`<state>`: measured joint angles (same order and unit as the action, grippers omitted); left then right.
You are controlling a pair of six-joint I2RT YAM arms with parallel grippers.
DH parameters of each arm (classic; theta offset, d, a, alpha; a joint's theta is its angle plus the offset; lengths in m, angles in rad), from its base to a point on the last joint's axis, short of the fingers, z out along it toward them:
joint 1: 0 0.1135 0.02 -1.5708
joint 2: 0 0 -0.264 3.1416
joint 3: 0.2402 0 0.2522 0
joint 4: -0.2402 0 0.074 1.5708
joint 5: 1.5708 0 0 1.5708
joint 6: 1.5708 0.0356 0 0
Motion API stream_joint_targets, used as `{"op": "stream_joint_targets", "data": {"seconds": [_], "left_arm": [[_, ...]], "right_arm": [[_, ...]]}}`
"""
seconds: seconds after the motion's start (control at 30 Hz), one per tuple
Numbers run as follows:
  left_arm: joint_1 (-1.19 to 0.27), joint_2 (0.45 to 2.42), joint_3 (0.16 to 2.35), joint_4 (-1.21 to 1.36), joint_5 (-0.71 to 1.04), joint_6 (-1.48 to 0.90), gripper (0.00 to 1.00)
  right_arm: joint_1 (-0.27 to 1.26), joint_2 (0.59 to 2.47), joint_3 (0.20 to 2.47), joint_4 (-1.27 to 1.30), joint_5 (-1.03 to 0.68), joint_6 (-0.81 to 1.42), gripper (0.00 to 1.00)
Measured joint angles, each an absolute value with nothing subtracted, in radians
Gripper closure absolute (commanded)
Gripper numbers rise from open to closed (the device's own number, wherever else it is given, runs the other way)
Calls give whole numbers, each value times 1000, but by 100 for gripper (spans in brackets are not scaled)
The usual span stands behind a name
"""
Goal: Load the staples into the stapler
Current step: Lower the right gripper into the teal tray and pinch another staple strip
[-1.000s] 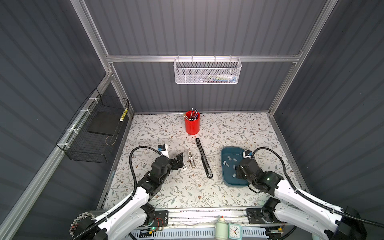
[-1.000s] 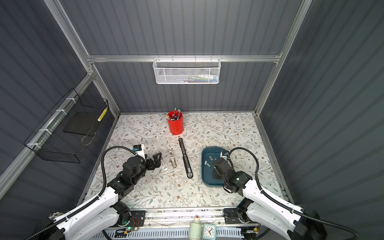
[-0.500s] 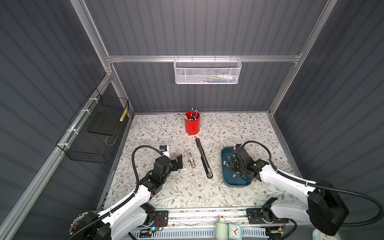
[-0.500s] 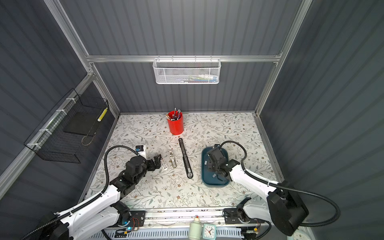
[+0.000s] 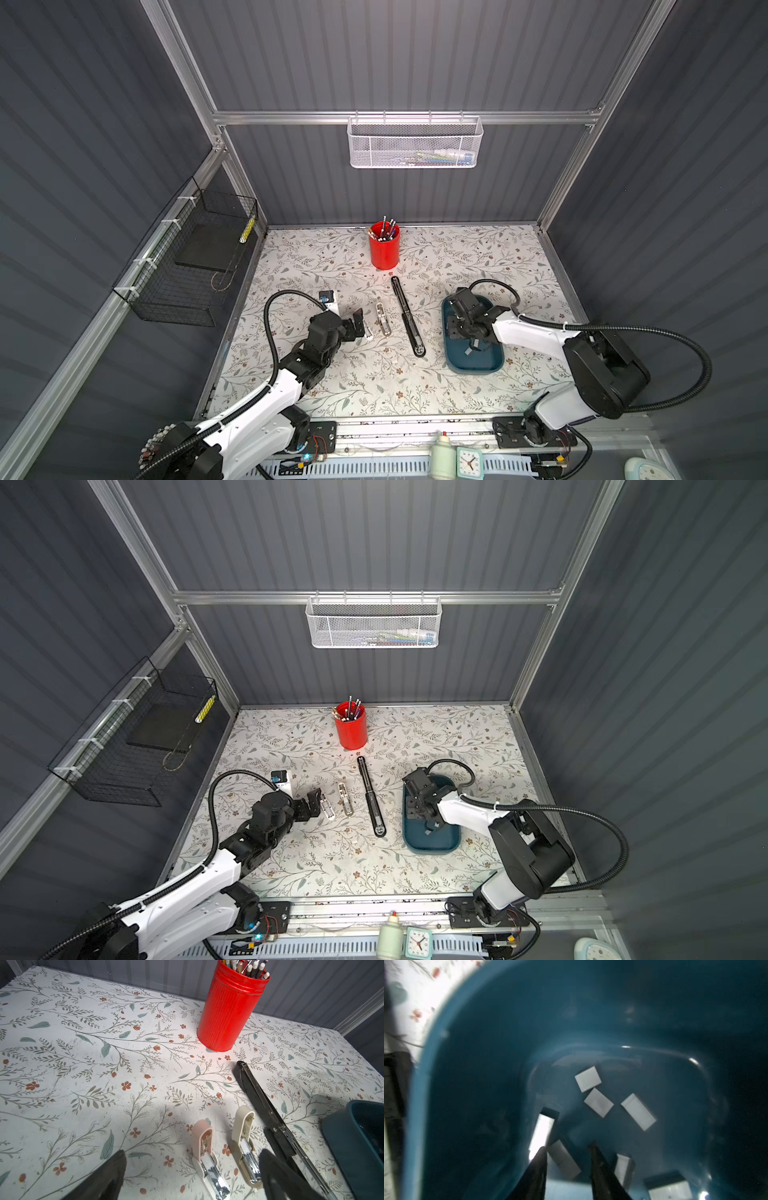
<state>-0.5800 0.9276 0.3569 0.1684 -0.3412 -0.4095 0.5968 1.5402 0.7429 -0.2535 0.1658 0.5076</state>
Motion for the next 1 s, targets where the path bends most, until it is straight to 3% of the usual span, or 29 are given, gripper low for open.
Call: {"op": "stream_joint_targets", "data": {"seconds": [1.0], "left_arm": [[-580,941,360,157,-341,-410,0]], "right_arm": [[612,1583,769,-260,208,490,71]]}}
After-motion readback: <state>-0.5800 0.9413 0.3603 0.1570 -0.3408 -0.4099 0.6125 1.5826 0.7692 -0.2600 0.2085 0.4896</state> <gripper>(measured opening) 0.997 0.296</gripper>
